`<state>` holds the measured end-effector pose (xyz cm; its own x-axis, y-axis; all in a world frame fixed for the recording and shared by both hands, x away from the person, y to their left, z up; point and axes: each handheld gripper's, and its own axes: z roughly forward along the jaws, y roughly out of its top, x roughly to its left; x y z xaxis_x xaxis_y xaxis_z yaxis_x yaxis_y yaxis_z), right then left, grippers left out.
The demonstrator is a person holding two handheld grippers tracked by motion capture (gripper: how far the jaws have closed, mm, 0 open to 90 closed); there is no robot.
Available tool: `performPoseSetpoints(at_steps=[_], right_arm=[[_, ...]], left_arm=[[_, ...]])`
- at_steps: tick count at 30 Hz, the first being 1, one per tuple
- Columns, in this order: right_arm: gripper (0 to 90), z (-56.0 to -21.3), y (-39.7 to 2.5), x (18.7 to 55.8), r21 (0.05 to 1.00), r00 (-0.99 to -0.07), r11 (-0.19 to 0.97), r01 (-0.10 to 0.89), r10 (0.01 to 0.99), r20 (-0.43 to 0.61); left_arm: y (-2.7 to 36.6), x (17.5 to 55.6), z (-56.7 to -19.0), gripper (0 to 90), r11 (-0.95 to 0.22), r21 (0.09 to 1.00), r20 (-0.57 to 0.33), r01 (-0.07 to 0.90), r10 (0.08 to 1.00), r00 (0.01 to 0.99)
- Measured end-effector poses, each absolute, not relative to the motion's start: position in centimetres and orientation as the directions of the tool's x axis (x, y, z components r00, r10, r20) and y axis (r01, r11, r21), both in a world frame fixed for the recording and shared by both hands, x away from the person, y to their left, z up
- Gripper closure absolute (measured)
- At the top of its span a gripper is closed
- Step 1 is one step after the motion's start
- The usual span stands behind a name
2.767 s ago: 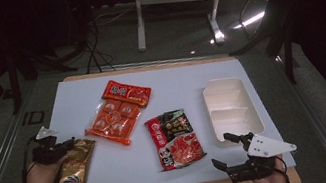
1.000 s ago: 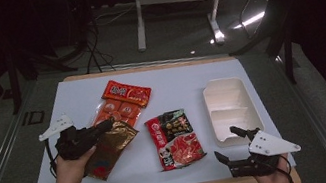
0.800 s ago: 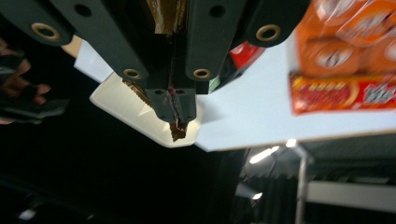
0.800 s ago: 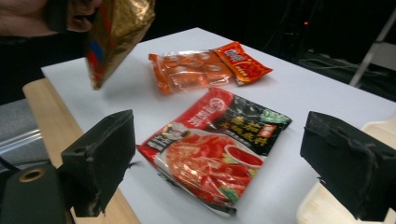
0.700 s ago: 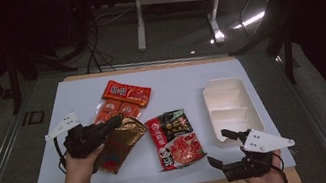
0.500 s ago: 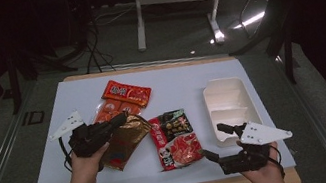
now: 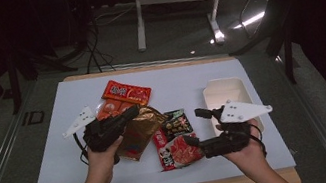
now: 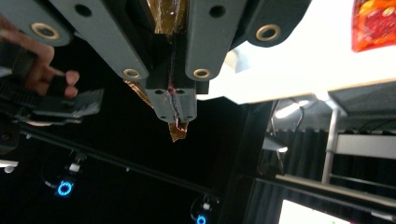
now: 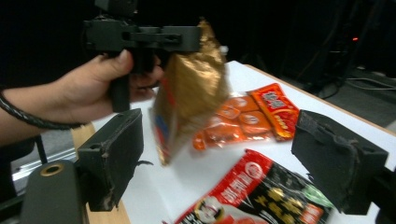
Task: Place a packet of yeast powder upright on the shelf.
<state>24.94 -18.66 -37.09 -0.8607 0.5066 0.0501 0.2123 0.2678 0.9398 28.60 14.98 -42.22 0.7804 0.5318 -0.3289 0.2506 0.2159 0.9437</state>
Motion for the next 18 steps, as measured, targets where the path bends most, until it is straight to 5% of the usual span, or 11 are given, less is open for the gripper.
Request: performPoseSetpoints(at_steps=[9, 18], right_arm=[[28.2, -38.2, -17.1, 27.3, 0.935, -0.878, 0.242, 0.26, 0.461, 0.125], [67.8, -38.4, -16.8, 28.4, 0.918, -0.882, 0.295, 0.265, 0.459, 0.107]], left_arm=[[12.5, 28.8, -42.1, 90.0, 0.264, 0.936, -0.336, 0.234, 0.466, 0.818], [10.5, 28.7, -42.1, 90.0, 0.31, 0.93, -0.323, 0.197, 0.435, 0.841]])
